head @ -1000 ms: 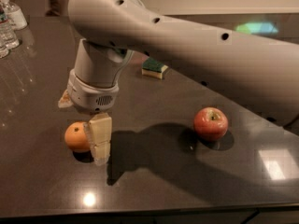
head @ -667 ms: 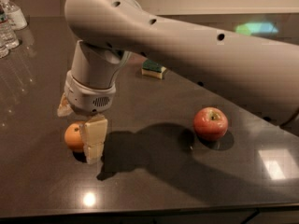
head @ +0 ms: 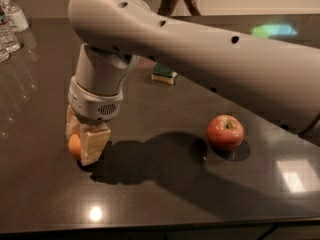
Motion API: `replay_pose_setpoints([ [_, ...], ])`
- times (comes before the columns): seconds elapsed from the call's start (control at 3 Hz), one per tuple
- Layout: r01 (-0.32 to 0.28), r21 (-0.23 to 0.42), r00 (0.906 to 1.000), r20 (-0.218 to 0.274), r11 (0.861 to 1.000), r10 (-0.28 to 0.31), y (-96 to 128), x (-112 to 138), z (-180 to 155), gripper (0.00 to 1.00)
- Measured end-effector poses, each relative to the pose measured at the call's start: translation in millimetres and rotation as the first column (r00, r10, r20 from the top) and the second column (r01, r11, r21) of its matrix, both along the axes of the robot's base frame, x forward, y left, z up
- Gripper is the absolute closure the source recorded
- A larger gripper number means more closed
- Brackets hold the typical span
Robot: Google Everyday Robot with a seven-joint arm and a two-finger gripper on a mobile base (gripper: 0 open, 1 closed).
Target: Pick orange
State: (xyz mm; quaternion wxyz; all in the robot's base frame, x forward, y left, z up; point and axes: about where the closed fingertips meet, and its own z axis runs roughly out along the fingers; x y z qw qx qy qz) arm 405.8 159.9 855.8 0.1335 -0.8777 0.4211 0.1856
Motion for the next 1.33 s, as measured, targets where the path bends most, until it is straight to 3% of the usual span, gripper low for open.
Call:
replay_pose_setpoints([
  [0.33,0.034,0.009,0.9991,-0.025,0.999,-0.034,-7.2,6.6,9.4,0.88],
  [0.67,0.066,0.03,0.997,-0.041,0.997,-0.065,-24.7,18.1,32.2,1.0],
  [1.33,0.087,0.056,0.9961,-0.023,0.995,-0.086,-58.1,38.1,89.0,1.0],
])
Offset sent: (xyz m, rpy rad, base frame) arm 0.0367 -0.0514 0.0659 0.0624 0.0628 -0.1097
